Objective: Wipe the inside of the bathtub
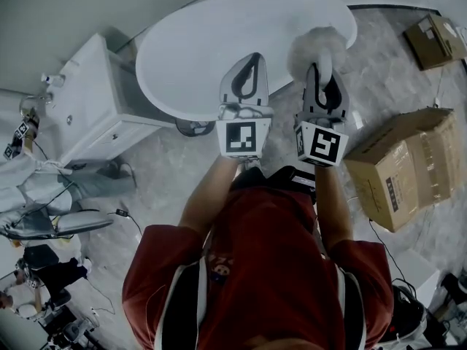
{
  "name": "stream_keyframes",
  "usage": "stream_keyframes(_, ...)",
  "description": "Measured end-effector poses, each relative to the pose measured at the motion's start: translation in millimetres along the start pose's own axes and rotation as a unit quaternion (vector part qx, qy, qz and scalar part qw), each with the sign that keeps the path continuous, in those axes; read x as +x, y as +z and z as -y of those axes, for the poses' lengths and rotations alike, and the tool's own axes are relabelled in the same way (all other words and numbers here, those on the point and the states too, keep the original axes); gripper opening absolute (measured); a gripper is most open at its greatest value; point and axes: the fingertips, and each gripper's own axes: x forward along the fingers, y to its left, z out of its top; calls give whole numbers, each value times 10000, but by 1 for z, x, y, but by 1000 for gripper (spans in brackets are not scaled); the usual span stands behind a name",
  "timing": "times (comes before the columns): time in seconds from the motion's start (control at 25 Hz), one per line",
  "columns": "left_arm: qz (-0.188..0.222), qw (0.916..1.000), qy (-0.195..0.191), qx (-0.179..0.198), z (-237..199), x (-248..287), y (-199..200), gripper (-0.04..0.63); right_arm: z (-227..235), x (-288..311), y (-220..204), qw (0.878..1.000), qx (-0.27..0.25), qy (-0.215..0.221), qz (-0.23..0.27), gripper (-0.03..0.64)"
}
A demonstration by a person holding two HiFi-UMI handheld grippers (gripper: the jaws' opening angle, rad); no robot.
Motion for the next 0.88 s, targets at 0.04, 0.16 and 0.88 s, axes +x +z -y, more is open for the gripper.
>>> stream_keyframes(0.04, 9, 10000, 30, 23, -1, 7, -2, 17, 3, 7, -2, 10000, -23, 28, 8, 95)
stream_keyframes(0.16, 14, 9999, 151, 77, -3, 35, -12, 17, 14, 34, -14, 9999, 8, 139, 0, 95)
stream_keyframes(0.88, -184, 9785, 1997, 475, -54, 212, -79, 15, 63, 252, -102, 9831, 403, 1778, -176, 95)
